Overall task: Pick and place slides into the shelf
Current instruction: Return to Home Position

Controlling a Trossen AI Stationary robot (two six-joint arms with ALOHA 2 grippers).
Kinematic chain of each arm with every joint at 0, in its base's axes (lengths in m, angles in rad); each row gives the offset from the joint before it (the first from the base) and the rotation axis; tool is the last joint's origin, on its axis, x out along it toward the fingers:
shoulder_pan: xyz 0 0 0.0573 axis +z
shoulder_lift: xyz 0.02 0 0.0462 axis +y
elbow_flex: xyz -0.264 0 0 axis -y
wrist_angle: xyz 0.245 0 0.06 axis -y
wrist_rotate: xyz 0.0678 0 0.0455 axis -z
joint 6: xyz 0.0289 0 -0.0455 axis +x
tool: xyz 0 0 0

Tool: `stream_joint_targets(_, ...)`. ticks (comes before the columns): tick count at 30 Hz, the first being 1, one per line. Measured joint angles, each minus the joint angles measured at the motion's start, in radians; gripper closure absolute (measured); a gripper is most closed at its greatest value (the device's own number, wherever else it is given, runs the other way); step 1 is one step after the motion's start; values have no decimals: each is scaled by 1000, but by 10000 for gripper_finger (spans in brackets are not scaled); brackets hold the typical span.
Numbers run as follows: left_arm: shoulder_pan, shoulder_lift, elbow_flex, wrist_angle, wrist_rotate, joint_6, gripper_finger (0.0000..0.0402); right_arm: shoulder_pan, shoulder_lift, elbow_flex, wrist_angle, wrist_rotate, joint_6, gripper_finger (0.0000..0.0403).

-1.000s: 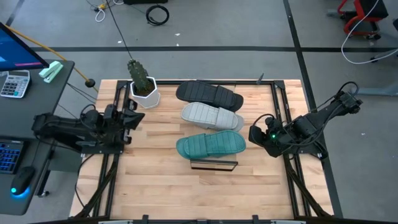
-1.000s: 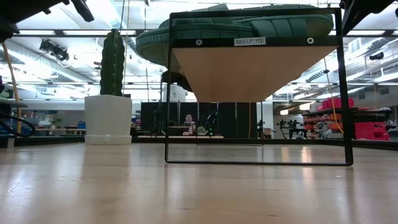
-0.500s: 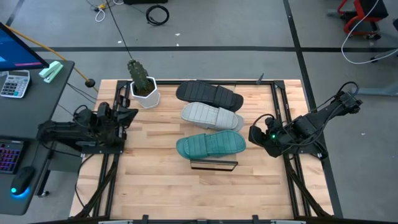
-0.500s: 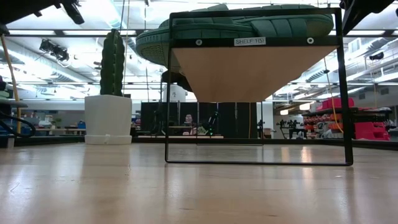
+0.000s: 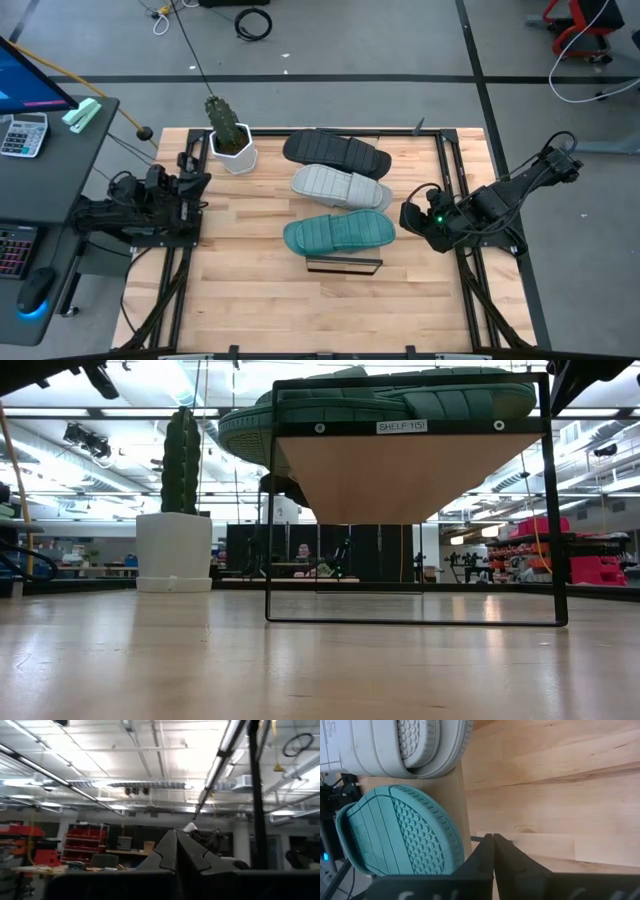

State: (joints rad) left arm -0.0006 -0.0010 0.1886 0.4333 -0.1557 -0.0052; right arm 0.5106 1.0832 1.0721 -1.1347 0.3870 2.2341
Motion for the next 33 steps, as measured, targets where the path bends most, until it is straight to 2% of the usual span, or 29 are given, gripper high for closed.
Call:
stream_joint_targets(7, 0, 5, 0, -16, -16, -5, 382, 0, 0, 0, 5, 0, 1, 398)
stream_joint_targets(15, 0, 5, -6, -21, -4, 18, 394, -7, 0, 0, 12, -2, 0, 396)
stream_joint_targets(19, 0, 5, -97, 85, -4, 14, 386, -14, 0, 0, 25, -16, 0, 398)
stream_joint_targets(22, 0, 6, -181, 190, -6, -3, 394, -14, 0, 0, 26, -29, 0, 398)
stream_joint_targets(29, 0, 13, -180, 159, -10, 35, 384, -14, 0, 0, 22, -27, -10, 399)
stream_joint_targets(33, 0, 13, -180, 103, -12, 15, 382, -11, 0, 0, 16, 22, -105, 400)
